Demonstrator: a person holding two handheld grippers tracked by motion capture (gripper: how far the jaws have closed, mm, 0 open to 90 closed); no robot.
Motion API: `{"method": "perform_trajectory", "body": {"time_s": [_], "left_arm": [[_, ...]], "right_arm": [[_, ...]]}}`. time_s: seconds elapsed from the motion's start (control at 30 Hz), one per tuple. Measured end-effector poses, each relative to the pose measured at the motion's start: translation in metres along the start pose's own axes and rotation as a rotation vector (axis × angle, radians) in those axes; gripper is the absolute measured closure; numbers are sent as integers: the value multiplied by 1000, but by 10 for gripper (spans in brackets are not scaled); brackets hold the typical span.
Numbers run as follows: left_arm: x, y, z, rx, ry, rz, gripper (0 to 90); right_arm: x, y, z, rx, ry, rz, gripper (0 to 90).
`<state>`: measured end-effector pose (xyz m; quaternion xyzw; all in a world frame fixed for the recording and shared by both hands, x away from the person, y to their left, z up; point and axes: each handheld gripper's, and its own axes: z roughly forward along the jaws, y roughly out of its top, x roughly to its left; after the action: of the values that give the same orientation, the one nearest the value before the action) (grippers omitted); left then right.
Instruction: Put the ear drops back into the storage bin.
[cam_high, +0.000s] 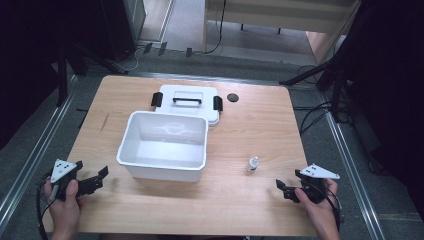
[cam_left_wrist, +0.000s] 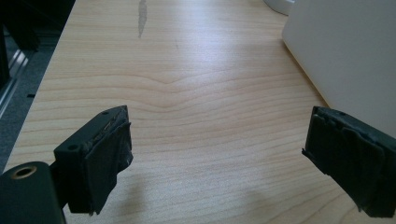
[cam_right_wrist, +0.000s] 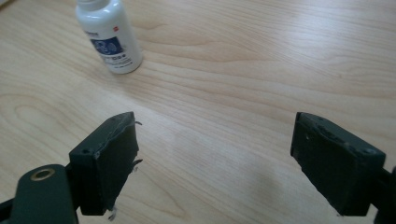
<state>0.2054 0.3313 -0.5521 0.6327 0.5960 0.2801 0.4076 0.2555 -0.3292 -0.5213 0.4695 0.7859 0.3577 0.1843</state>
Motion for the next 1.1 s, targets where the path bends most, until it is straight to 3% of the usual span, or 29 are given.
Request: {"method": "perform_trajectory", "body": {"time_s": [0.17, 0.27, 0.47, 0.5, 0.53, 0.73, 0.8, 0.9, 0.93, 1.1], "left_arm": [[1, 0, 0, 0, -5, -3, 79], [1, 0, 1, -3, -10, -7, 79], [1, 0, 0, -2, -13, -1, 79], [1, 0, 0, -2, -13, -1, 79], [1, 0, 0, -1, -13, 0, 79], [1, 0, 1, 0, -13, 2, 79], [0, 0, 1, -1, -11, 3, 79], [0, 0, 1, -1, -11, 4, 79], [0, 1, 1, 1, -11, 4, 79], [0, 1, 1, -1, -10, 4, 79]], "right_arm": [[2, 27, -1, 97, 3, -89, 150], [4, 39, 2, 145, 30, -129, 158], [15, 64, 12, 269, 50, -258, 166], [15, 64, 12, 269, 50, -258, 166], [20, 74, 16, 312, 48, -313, 159], [30, 92, 22, 390, 60, -380, 159], [35, 100, 28, 440, 79, -429, 160], [40, 104, 31, 481, 88, -453, 173], [43, 108, 35, 524, 102, -484, 181], [50, 117, 42, 564, 117, -511, 215]]}}
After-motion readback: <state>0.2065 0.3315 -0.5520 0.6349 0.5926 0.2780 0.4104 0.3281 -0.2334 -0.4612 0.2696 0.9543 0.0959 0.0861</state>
